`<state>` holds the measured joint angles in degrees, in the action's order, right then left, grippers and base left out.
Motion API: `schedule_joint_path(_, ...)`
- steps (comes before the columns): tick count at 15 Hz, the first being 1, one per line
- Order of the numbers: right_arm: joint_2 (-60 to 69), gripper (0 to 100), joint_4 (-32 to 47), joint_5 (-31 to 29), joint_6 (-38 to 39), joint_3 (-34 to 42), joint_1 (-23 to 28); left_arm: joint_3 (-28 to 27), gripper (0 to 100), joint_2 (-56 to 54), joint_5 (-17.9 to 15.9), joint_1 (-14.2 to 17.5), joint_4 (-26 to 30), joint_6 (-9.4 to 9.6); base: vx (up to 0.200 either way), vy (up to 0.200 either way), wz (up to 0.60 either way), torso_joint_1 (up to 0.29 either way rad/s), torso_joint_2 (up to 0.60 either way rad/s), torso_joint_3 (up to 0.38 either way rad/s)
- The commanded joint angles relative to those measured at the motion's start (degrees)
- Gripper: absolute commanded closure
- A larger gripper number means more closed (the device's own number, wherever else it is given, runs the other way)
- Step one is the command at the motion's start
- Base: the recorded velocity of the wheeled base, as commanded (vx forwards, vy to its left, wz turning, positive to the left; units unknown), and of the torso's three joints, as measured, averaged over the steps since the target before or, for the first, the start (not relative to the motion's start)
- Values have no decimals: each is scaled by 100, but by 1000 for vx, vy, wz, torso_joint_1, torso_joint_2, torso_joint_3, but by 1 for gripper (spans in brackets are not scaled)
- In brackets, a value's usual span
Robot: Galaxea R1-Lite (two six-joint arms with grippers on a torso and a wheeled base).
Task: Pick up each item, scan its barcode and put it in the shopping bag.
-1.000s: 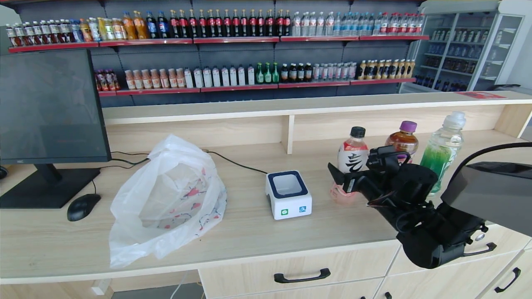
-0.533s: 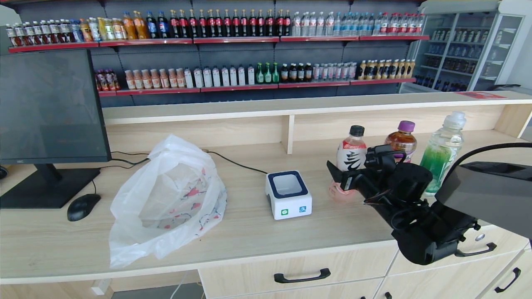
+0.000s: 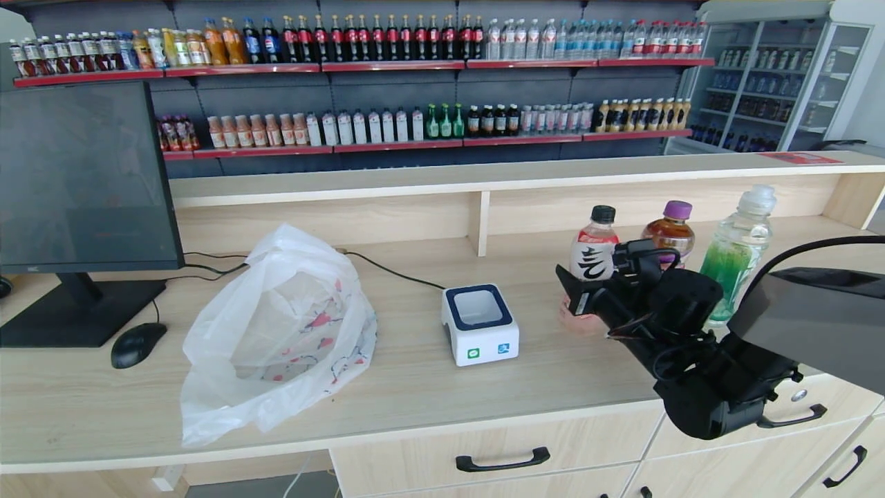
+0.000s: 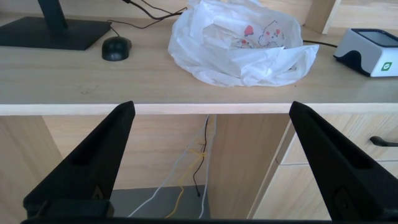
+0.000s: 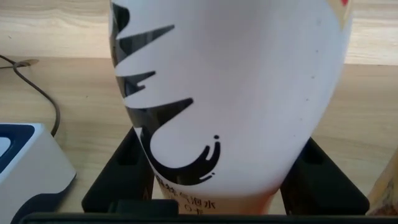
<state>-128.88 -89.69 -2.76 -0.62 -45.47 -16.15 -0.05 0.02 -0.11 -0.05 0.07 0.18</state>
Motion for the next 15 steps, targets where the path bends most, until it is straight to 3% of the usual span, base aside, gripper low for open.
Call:
schedule_joint_path(1, 188, 100, -31, 3, 45, 12, 7, -4, 0, -2, 2, -4, 1, -1, 0, 0, 0, 0, 0, 0)
schedule_joint_path(11, 1576, 100, -31, -208, 343, 917, -46, -4, 0, -2, 2, 5, 1, -1, 0, 0, 0, 0, 0, 0)
schedule_joint_path(15, 2649, 100, -31, -313, 440, 1822, -652, 5, 0, -2, 2, 5, 1, -1, 0, 0, 0, 0, 0, 0)
